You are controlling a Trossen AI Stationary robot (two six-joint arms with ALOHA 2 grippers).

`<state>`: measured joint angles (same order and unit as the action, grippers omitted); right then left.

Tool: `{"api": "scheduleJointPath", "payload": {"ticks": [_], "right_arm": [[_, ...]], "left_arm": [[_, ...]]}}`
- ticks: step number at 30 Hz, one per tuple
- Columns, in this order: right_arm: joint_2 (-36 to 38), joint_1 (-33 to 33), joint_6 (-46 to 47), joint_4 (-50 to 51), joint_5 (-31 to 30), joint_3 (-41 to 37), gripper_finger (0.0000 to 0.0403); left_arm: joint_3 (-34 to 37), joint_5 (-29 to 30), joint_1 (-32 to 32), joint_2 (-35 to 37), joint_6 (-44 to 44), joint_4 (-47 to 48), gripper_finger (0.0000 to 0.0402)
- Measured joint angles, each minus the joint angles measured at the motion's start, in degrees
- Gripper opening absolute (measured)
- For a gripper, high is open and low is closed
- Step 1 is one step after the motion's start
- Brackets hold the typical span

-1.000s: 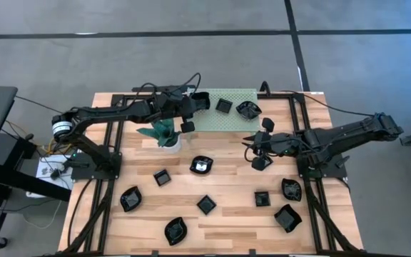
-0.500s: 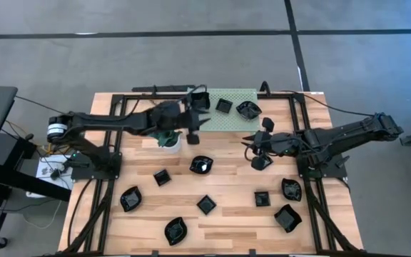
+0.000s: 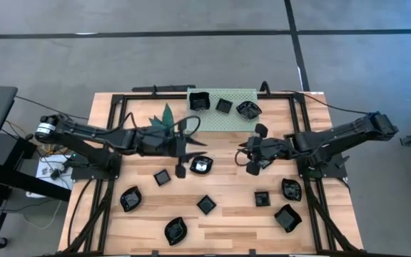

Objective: Pick & Place Mini shaped plates
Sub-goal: Stack the distorted square plate on top of the other distorted square plate on the shelf

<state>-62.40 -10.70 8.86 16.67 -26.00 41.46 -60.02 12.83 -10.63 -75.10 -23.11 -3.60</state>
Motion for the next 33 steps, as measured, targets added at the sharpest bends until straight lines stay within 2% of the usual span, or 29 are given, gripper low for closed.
{"api": "scheduleJointPath", "payload": {"ticks": [4, 7, 11, 17, 22, 26, 33], "right_arm": [[-1.5, -0.1, 3.9, 4.3, 8.2, 4.0, 0.0070], [-1.8, -1.1, 10.6, 10.3, 15.9, 7.9, 0.0070], [-3.5, -4.0, 23.0, 21.6, 25.5, 10.8, 0.0083], [-9.0, -12.9, 46.8, 33.1, 34.5, 11.1, 0.0124], [-14.2, -20.9, 62.8, 33.0, 39.3, 11.1, 0.0152], [-18.4, -26.4, 72.1, 31.7, 39.8, 11.1, 0.0162], [-24.1, -29.1, 78.8, 27.2, 45.7, 11.1, 0.0161]], "left_arm": [[0.0, 0.0, -2.2, 0.0, 0.0, 0.0, 0.0102], [0.0, 0.0, -3.0, 0.0, 0.0, 0.2, 0.0102], [0.0, 0.0, -3.2, 0.0, -0.1, 0.2, 0.0102], [0.5, 0.0, -3.0, 0.0, 0.0, 0.0, 0.0102], [3.2, 0.0, -2.8, 0.0, -0.1, 0.1, 0.0102], [5.3, 0.0, -2.8, -0.1, 0.0, 0.0, 0.0102], [6.7, -0.1, -3.2, -0.1, 5.2, -0.7, 0.0102]]}}
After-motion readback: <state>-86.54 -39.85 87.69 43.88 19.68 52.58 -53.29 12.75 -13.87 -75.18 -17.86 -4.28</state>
